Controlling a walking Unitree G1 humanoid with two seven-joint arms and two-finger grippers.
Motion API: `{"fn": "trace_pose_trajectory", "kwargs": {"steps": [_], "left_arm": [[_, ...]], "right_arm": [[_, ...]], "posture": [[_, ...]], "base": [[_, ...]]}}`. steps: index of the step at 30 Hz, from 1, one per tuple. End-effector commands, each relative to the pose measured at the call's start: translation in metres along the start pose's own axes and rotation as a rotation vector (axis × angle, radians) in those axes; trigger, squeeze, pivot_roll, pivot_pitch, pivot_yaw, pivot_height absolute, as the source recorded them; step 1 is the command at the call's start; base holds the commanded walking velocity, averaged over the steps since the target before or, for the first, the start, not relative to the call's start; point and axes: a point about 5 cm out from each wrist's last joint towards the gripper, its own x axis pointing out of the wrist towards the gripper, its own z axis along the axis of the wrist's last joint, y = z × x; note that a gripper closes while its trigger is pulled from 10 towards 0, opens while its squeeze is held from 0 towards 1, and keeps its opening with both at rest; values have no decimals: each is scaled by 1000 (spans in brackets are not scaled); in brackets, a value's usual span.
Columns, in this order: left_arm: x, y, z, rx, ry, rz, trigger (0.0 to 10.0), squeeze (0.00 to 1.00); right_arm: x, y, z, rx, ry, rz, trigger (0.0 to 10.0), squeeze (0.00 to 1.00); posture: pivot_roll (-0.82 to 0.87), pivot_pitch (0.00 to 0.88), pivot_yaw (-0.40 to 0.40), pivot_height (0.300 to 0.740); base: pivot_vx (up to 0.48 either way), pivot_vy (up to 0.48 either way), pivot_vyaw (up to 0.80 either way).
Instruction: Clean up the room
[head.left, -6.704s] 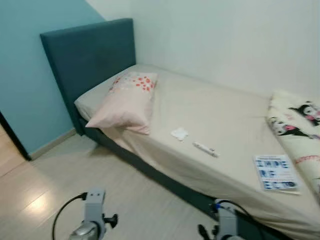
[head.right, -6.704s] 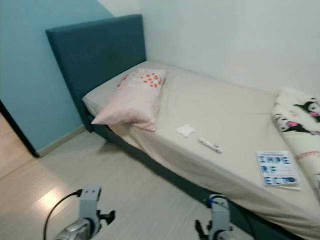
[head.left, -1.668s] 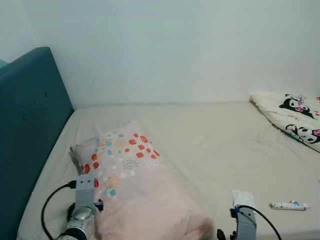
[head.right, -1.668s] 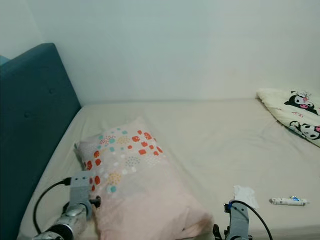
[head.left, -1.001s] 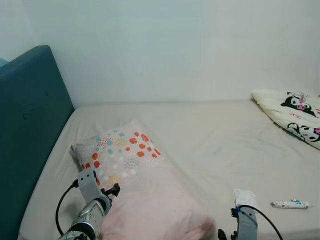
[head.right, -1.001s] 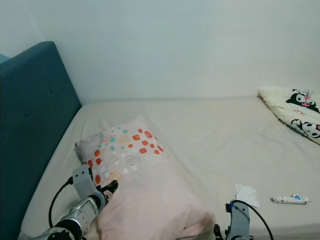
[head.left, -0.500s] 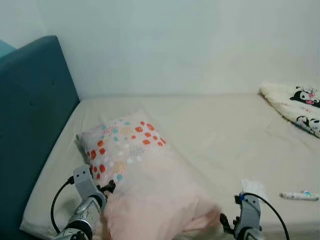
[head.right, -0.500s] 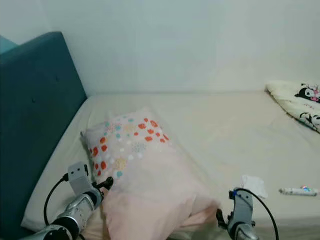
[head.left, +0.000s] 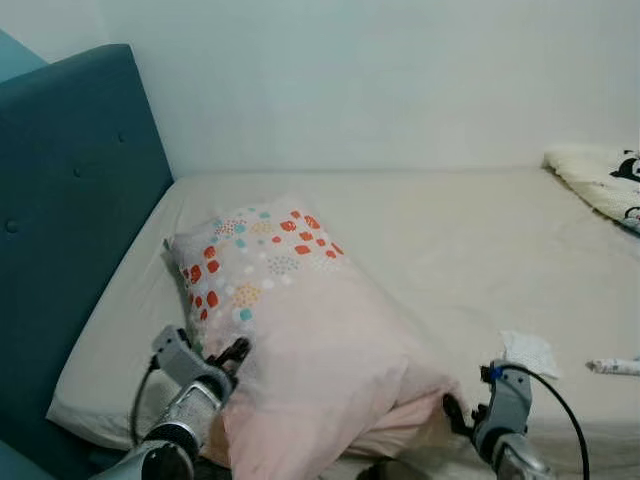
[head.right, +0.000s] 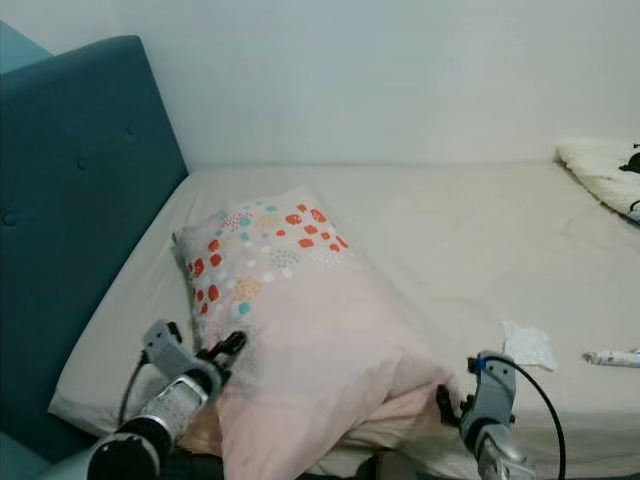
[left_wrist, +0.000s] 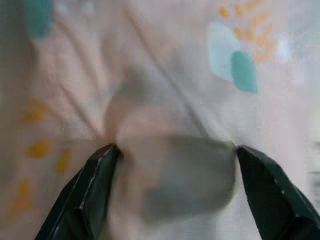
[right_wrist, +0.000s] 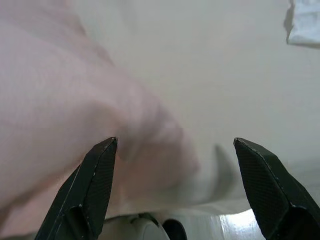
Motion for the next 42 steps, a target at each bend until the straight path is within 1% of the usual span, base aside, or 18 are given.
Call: {"fn": "trace_pose_trajectory", "kwargs": {"steps": [1,2,14,16,18,21,22,23,24,27,32,33,34,35,38,40,41,42], "left_arm": [[3,-10,-3,-59,7,-72,10000,0],[5,-20,-6,-92,6,-153,10000,0],[12,-51,-17,16,75,-318,10000,0],[13,-59,-22,58,105,-356,10000,0],[15,-72,-38,212,182,-403,10000,0],[15,-76,-43,267,207,-413,10000,0],[15,-78,-50,343,229,-404,0,0],[15,-78,-50,343,229,-404,0,0],[15,-79,-57,414,243,-375,0,0],[16,-78,-63,519,243,-303,0,0],[17,-75,-58,547,213,-240,471,0],[19,-75,-48,530,171,-213,7294,0],[22,-76,-32,521,111,-198,10000,1000],[25,-77,-13,491,45,-179,10000,1000],[26,-78,0,471,4,-169,10000,1000],[25,-72,37,432,-109,-113,10000,1000],[25,-72,37,432,-109,-113,10000,1000],[23,-65,57,417,-161,-74,10000,1000]], "right_arm": [[0,0,5,14,-32,3,10000,0],[-1,-1,4,16,-39,5,10000,0],[-4,-5,2,28,-64,2,10000,0],[-5,-6,2,29,-66,1,10000,0],[-6,-7,1,35,-72,-5,10000,0],[-6,-7,1,37,-74,-7,10000,0],[-6,-6,3,41,-81,-8,10000,0],[-6,-6,3,41,-81,-8,10000,0],[-5,-5,6,44,-92,-7,10000,0],[-3,-3,11,45,-110,-1,10000,0],[-3,-3,13,46,-117,0,10000,0],[-3,-3,13,47,-120,0,10000,0],[-3,-3,13,47,-121,1,10000,0],[-4,-3,13,47,-120,2,10000,0],[-4,-2,12,48,-119,3,10000,0],[-4,-2,11,49,-117,6,10000,0],[-4,-2,11,49,-117,6,10000,0],[-4,-1,11,50,-116,8,10000,0]], "posture": [[-120,0,57,616],[-126,0,58,616],[-161,0,74,616],[-158,0,77,616],[-154,0,86,616],[-154,0,86,616],[-156,0,88,616],[-156,0,88,616],[-157,0,92,616],[-157,0,95,616],[-158,0,96,616],[-153,0,94,616],[-149,0,92,616],[-149,0,92,616],[-149,0,92,616],[-140,0,89,616],[-140,0,89,616],[-132,0,86,616]], "base": [[0,0,0],[0,0,0],[0,0,0],[0,0,0],[0,0,0],[0,0,0],[0,0,0],[0,0,0],[0,0,0],[0,0,0],[0,0,0],[0,0,0],[0,0,0],[0,0,0],[0,0,0],[0,0,0],[0,0,0],[0,0,0]]}}
